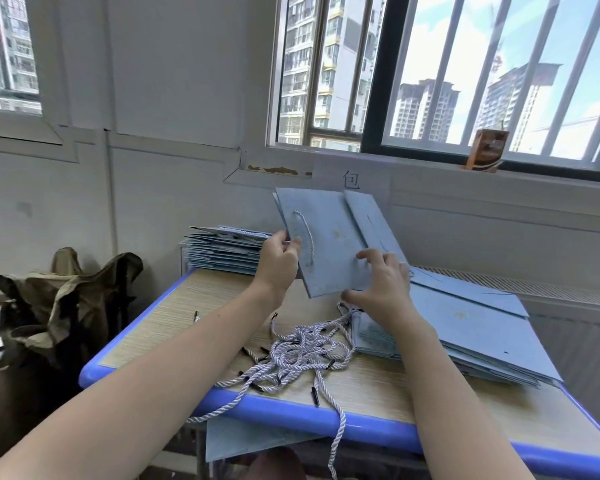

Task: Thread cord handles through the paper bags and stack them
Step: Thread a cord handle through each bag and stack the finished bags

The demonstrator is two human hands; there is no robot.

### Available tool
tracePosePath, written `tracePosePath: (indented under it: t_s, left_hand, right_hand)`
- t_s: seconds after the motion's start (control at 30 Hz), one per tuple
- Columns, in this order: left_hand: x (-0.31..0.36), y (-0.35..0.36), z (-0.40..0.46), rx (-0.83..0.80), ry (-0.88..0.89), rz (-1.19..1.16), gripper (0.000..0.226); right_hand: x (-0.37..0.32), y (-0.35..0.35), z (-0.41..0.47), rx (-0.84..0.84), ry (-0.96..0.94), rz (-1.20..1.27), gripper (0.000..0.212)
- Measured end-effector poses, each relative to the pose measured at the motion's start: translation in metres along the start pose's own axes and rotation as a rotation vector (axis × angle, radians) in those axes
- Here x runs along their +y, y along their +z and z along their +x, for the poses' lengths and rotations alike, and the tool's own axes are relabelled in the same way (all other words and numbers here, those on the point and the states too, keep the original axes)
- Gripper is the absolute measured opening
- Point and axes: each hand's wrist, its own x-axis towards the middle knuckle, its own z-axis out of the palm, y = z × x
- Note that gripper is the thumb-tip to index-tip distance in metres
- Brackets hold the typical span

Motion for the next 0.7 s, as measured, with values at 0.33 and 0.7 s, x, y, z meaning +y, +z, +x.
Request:
tracePosePath:
  t_s: [0.33, 0.7]
  left_hand:
    - [-0.0020, 0.0045, -0.0046, -0.179, -0.179, -0.107, 0.020]
    - [0.0004, 0.0005, -0.0087, -0.229, -0.308, -0.026, 0.057]
  right_hand:
    - [-0.0031, -0.0054, -0.0060, -0.112, -0.022, 0.038, 0.071]
    - [-0.0030, -0.0037, -0.0048, -0.047, 0.005, 0.041, 0.058]
